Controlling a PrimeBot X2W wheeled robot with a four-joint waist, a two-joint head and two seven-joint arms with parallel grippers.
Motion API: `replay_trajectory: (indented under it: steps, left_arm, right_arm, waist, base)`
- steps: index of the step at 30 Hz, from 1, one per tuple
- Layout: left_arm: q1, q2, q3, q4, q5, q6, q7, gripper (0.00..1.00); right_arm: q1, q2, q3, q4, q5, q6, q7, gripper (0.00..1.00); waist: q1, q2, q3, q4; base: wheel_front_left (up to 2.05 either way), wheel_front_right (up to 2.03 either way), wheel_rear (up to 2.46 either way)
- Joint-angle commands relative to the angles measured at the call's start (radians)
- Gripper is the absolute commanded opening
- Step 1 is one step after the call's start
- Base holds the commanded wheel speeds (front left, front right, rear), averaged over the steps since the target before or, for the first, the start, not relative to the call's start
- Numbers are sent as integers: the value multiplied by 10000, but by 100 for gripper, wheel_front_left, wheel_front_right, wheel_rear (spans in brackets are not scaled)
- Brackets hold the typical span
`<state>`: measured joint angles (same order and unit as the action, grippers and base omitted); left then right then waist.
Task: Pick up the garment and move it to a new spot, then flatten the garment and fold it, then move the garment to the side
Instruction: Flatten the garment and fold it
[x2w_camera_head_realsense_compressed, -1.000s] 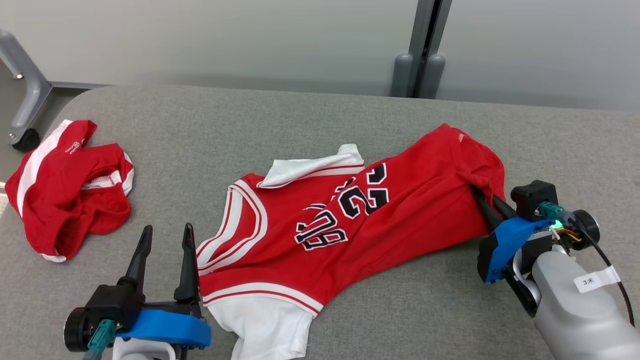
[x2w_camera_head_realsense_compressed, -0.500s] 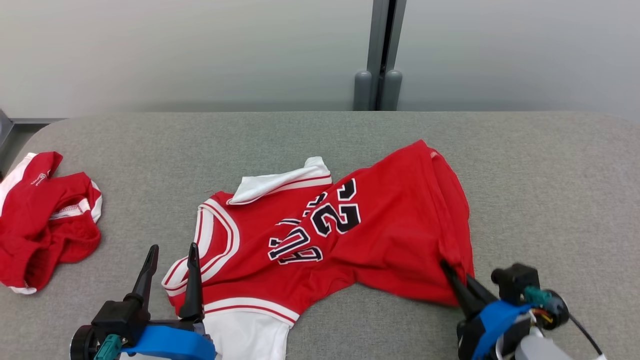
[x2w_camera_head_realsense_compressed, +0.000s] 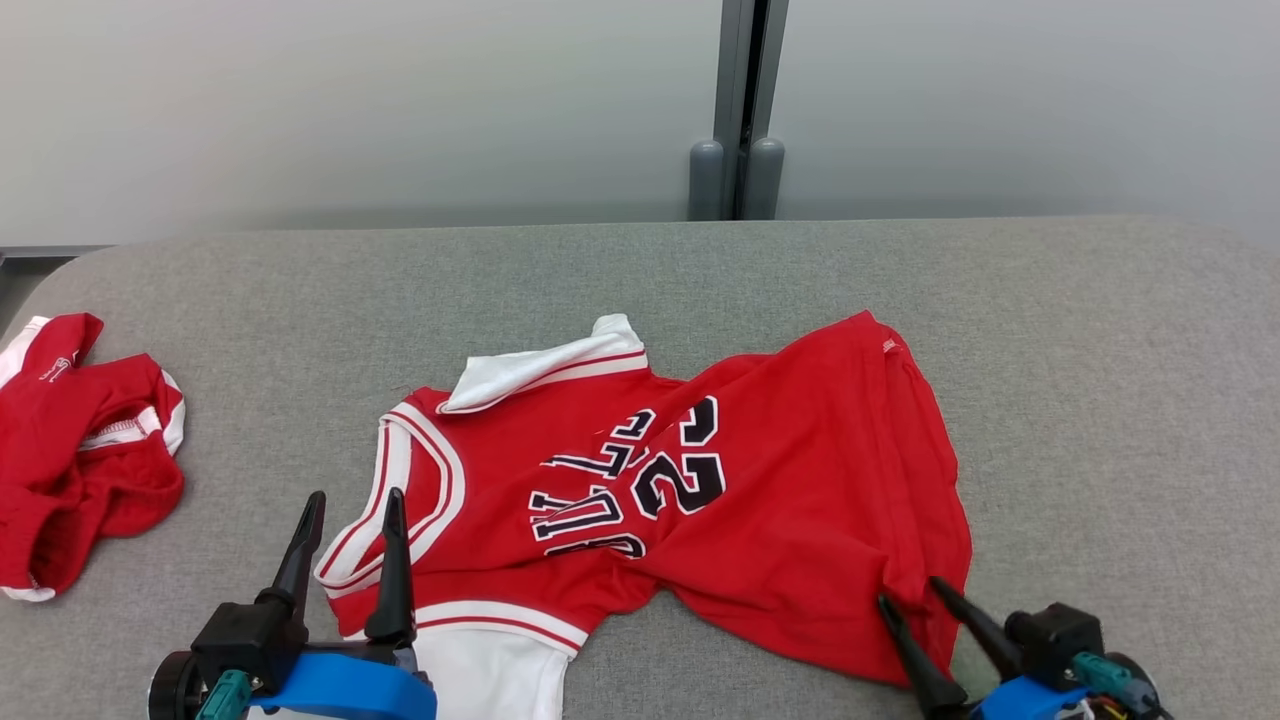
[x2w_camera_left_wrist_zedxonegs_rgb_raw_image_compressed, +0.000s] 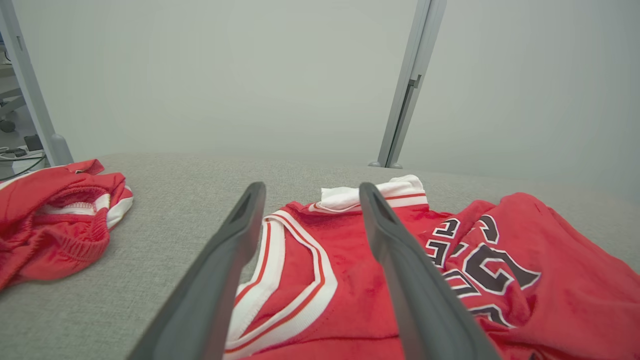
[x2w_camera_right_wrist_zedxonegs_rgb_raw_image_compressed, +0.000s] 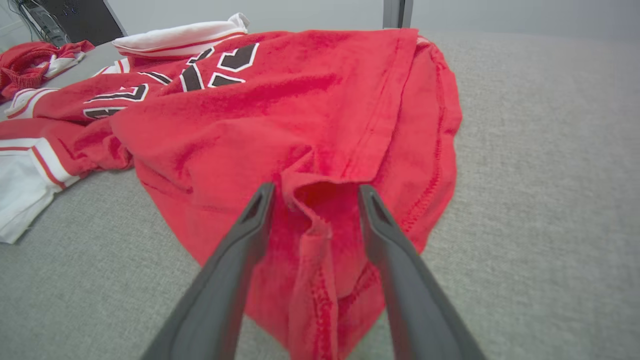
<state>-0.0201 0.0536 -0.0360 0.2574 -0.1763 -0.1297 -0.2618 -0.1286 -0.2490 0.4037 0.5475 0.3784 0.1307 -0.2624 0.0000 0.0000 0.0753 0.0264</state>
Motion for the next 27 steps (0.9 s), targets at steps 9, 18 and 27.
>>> replay_trajectory:
  steps: [9,18,27]
  left_arm:
    - [-93,9,61,-51,-50,-13,-44,100]
    - [-356,22,-73,-73,-69,-13,-44,100]
    - [-426,5,-128,-53,-135,-13,-44,100]
  right_arm:
    - [-494,-334,-1051,-1288,-513,1,-32,100]
    - [-2768,-601,-1198,-166,-927,1,314,100]
    - [-3691,-599,-767,1355,-896,1,256,100]
  waist:
    - [0,0,54,123]
    - [0,0,379,423]
    - [0,0,542,794]
  base:
    - [0,0,0]
    - [0,0,0]
    - [0,0,0]
